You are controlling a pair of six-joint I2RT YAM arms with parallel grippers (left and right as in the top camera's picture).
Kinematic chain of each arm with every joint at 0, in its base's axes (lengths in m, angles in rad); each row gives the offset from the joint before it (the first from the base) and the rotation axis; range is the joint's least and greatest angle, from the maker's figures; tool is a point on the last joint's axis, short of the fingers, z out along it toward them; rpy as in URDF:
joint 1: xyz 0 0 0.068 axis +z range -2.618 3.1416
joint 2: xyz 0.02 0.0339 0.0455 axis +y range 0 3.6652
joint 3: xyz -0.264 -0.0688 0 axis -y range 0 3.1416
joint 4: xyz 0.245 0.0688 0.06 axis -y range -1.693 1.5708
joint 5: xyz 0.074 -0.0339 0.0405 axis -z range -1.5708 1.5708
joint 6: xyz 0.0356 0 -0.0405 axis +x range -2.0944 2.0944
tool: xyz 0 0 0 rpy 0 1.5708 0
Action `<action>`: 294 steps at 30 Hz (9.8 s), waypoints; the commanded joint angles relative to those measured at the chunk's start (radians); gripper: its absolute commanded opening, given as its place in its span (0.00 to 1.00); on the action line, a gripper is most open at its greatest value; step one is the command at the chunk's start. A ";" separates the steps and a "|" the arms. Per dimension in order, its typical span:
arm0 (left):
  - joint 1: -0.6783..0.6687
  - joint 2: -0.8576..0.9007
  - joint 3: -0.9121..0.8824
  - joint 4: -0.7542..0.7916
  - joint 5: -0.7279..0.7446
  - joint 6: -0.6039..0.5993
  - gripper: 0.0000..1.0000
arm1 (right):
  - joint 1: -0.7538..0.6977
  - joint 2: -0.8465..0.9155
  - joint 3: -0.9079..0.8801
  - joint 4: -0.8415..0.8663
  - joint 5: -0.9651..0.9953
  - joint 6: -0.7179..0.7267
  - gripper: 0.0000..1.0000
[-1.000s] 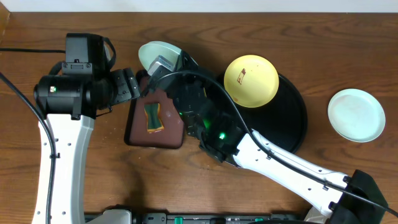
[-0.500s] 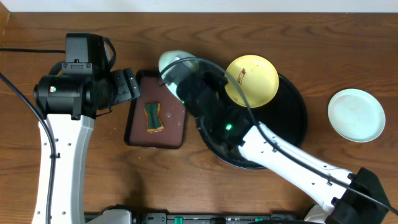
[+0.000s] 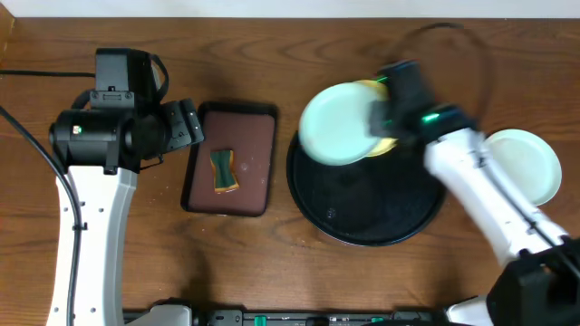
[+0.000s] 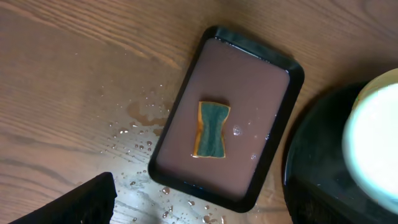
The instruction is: Clean dirty plates on tray and stack at the side
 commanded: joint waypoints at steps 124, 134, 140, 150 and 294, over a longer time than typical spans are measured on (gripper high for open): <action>0.003 -0.002 0.016 -0.001 0.009 0.005 0.88 | -0.098 0.272 -0.048 -0.115 -0.150 -0.425 0.01; -0.002 0.039 -0.045 0.001 0.117 0.006 0.87 | -0.110 0.272 -0.118 -0.017 -0.158 -0.340 0.08; -0.002 0.116 -0.145 0.036 0.107 0.005 0.76 | -0.118 0.272 -0.118 0.019 -0.158 -0.319 0.01; -0.064 0.403 -0.283 0.217 0.108 -0.002 0.56 | -0.119 0.272 -0.118 0.015 -0.158 -0.319 0.01; -0.354 0.417 -0.076 0.153 -0.380 -0.117 0.07 | -0.118 0.272 -0.118 -0.011 -0.166 -0.319 0.01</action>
